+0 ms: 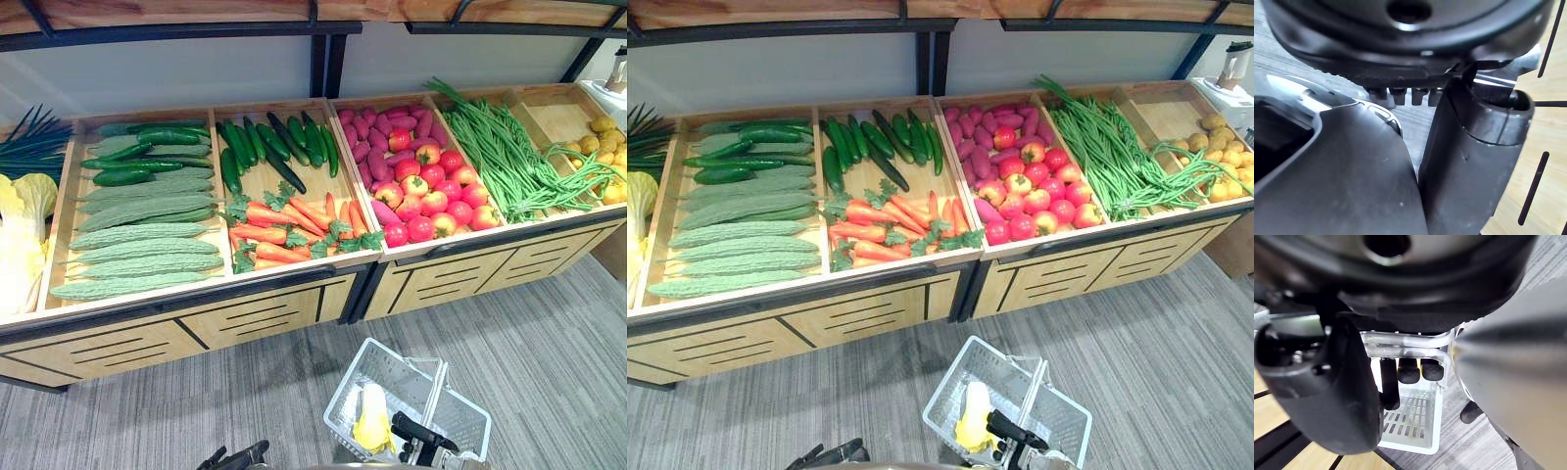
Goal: Pick vegetable in the basket
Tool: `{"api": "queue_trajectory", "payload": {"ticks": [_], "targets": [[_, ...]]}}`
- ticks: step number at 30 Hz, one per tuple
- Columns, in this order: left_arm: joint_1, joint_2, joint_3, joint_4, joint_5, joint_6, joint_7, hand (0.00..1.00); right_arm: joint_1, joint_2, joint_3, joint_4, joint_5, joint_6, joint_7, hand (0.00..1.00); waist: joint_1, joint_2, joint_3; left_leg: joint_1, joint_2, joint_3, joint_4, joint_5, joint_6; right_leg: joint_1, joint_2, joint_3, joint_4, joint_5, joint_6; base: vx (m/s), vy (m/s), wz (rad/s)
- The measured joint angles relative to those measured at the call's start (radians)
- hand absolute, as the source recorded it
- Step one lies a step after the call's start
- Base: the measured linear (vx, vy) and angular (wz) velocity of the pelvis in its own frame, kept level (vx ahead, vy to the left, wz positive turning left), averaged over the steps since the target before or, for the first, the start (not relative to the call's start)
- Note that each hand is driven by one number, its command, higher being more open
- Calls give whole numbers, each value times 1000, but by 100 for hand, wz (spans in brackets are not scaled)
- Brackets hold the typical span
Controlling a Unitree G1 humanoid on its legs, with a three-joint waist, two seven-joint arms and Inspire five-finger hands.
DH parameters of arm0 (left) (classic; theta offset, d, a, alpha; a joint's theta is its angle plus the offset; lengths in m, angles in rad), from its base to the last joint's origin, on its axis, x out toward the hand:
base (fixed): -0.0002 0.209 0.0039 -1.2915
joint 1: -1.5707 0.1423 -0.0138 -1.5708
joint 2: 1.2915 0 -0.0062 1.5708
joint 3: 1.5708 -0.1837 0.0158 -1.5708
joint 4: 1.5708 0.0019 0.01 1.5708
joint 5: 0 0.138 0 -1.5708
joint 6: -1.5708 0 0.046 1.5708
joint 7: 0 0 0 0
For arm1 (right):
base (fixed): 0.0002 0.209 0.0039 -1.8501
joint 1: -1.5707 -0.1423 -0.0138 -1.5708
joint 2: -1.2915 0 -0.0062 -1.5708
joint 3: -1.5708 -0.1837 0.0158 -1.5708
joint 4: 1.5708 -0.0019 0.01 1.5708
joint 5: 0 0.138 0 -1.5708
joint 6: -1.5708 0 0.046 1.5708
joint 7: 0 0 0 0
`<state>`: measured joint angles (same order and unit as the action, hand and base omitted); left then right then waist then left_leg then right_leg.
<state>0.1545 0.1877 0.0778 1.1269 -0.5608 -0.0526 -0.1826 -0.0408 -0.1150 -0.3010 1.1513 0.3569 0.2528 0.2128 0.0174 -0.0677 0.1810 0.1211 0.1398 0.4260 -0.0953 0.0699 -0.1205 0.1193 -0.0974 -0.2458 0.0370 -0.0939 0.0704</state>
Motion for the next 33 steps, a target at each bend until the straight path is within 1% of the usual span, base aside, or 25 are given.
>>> {"api": "queue_trajectory", "payload": {"ticks": [3,6,7,8,9,10,11,12,13,14,15,16,17,18,19,20,22,23,24,25,26,27,28,30,33], "targets": [[-4,-25,68,3,-53,-4,9,100,27,9,-43,-2,13,-22,-26,0,-10,2,0,1,2,4,0,0,0,41,-3,-57,-41,6,9,16,-22,33],[-15,-37,97,1,-66,-4,10,100,51,23,-75,-8,39,-47,-51,0,-14,3,0,7,-2,21,1,-7,2,65,-11,-114,-40,-6,25,50,-3,31],[-12,-36,96,1,-66,2,22,100,57,23,-83,-12,41,-64,-55,0,-16,-5,3,23,-8,80,6,-38,15,43,-38,-120,44,-50,52,80,54,17],[-10,-40,95,1,-66,7,26,100,58,20,-83,-20,41,-72,-58,0,-20,4,3,31,-3,95,6,-44,17,12,-55,-127,129,-74,70,85,84,3],[-3,-56,86,-2,-65,16,29,100,54,-1,-83,-42,42,-90,-70,0,-19,29,0,38,4,97,7,-43,12,-91,-98,-132,353,-93,91,77,92,-5],[0,-52,79,-5,-64,19,30,100,54,-10,-84,-72,41,-107,-72,0,-21,39,8,55,4,93,22,-46,19,-182,-153,-105,577,-89,113,58,84,4],[-1,-43,63,-5,-64,19,31,100,58,-8,-94,-86,42,-117,-72,0,-24,30,14,62,7,82,37,-55,23,-203,-176,-97,634,-104,109,58,30,31],[-1,-24,55,-6,-64,18,34,100,67,-1,-98,-94,40,-117,-69,0,-31,20,15,67,16,69,56,-67,22,-212,-200,-108,647,-142,101,59,-77,57],[-2,-7,57,-6,-68,11,37,100,76,11,-109,-97,40,-120,-64,0,-28,5,11,68,38,43,78,-83,4,-210,-223,-112,614,-161,83,85,-204,72],[-3,2,59,-10,-80,-5,37,100,80,19,-122,-96,39,-120,-64,0,-26,1,10,67,76,11,106,-99,-17,-203,-223,-89,536,-159,78,82,-252,62],[-1,4,61,-14,-88,-12,36,100,81,20,-122,-96,38,-121,-62,0,-23,0,9,67,92,0,120,-106,-28,-201,-218,-69,491,-152,84,116,-361,49],[2,4,65,-15,-108,-25,33,100,81,22,-119,-96,37,-121,-56,0,-18,-5,7,62,115,-17,144,-120,-49,-202,-208,-19,400,-111,102,128,-394,30],[11,8,66,-20,-120,-28,31,100,81,27,-116,-91,33,-121,-50,0,-18,-21,-1,57,114,-27,155,-125,-69,-200,-208,15,341,-34,120,170,-519,33],[23,25,69,-30,-140,-31,32,100,82,37,-113,-77,17,-120,-46,0,-19,-46,-15,58,116,-43,160,-130,-99,-185,-210,5,305,-7,129,148,-462,29],[18,10,74,-26,-149,-29,39,100,78,28,-114,-68,16,-121,-48,0,-20,-27,-14,59,148,-55,170,-131,-107,-166,-183,-13,293,-24,121,151,-463,44],[18,-16,79,-27,-163,-31,49,100,80,-2,-109,-61,15,-114,-49,0,-24,16,-22,38,197,-59,197,-121,-98,-137,-140,-56,264,-30,103,147,-409,41],[12,-45,96,-33,-177,-35,48,100,81,-46,-99,-41,33,-86,-50,0,-24,61,-20,-18,249,-45,296,-95,-60,-80,-95,-99,196,-26,81,161,-381,49],[10,-47,95,-39,-173,-36,43,100,84,-57,-85,-33,40,-66,-52,0,-20,64,-21,-60,249,-53,367,-107,-68,-46,-90,-110,147,-15,66,128,-260,30],[12,-53,93,-43,-173,-34,36,100,84,-69,-70,-30,40,-57,-54,0,-15,63,-20,-71,221,-67,381,-132,-92,-35,-95,-107,128,-6,59,99,-124,-10],[21,-72,90,-43,-172,-34,21,100,83,-80,-66,-25,40,-44,-54,0,-8,61,-20,-80,135,-86,356,-171,-105,-25,-108,-95,104,2,59,88,-67,-28],[24,-82,84,-42,-171,-34,18,100,85,-80,-67,-25,41,-44,-54,0,-11,62,-20,-80,99,-77,320,-182,-74,-20,-108,-93,99,3,59,100,2,-26],[28,-80,69,-30,-147,-46,25,100,90,-74,-73,-26,44,-47,-57,0,-14,46,-22,-46,64,-60,244,-165,-13,-8,-103,-94,87,3,59,125,-41,-12],[32,-67,62,-28,-135,-49,20,100,93,-68,-71,-30,49,-40,-52,0,-16,39,-32,-22,51,-54,194,-143,-10,-7,-101,-93,74,4,60,139,-50,-5],[31,-59,53,-27,-132,-47,19,100,96,-57,-72,-28,60,-41,-52,0,-17,22,-32,-9,43,-54,152,-132,-17,-8,-101,-94,67,4,60,127,-25,2],[36,-41,52,-24,-123,-44,26,100,108,-41,-74,-27,75,-42,-49,0,-17,9,-46,8,37,-58,131,-132,-17,4,-102,-98,62,4,60,98,13,7]]}}
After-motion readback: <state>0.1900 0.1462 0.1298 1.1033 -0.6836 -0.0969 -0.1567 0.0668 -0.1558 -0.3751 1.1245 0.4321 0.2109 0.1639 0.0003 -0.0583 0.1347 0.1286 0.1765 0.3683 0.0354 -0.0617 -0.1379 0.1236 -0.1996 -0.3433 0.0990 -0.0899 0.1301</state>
